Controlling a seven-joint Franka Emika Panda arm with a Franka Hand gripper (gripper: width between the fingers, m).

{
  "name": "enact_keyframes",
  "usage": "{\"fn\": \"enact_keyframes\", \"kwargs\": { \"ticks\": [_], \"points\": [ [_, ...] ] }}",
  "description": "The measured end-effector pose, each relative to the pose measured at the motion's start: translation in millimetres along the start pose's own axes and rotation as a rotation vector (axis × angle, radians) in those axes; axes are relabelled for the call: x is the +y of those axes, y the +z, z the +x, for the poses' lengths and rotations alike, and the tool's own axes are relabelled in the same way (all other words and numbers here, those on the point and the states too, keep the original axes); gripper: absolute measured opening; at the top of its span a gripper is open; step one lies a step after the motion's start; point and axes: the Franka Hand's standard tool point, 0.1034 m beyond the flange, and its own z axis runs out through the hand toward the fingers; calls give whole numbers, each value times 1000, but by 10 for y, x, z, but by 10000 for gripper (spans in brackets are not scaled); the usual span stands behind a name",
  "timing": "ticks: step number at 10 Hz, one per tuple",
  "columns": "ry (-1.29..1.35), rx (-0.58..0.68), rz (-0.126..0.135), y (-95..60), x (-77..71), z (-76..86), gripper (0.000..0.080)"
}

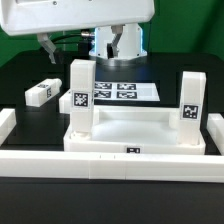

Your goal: Assemble desk

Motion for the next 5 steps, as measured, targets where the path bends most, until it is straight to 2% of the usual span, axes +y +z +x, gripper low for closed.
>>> {"fn": "enact_keyframes", "kwargs": {
  "ticks": [1,2,3,4,5],
  "points": [
    [-10,-1,-12,9,16,5,649],
    [-49,3,-57,26,50,37,649],
    [-78,10,-84,26,40,67,649],
    [-93,13,-97,26,27,85,649],
    [-93,13,-96,47,30,89,649]
  ]
}}
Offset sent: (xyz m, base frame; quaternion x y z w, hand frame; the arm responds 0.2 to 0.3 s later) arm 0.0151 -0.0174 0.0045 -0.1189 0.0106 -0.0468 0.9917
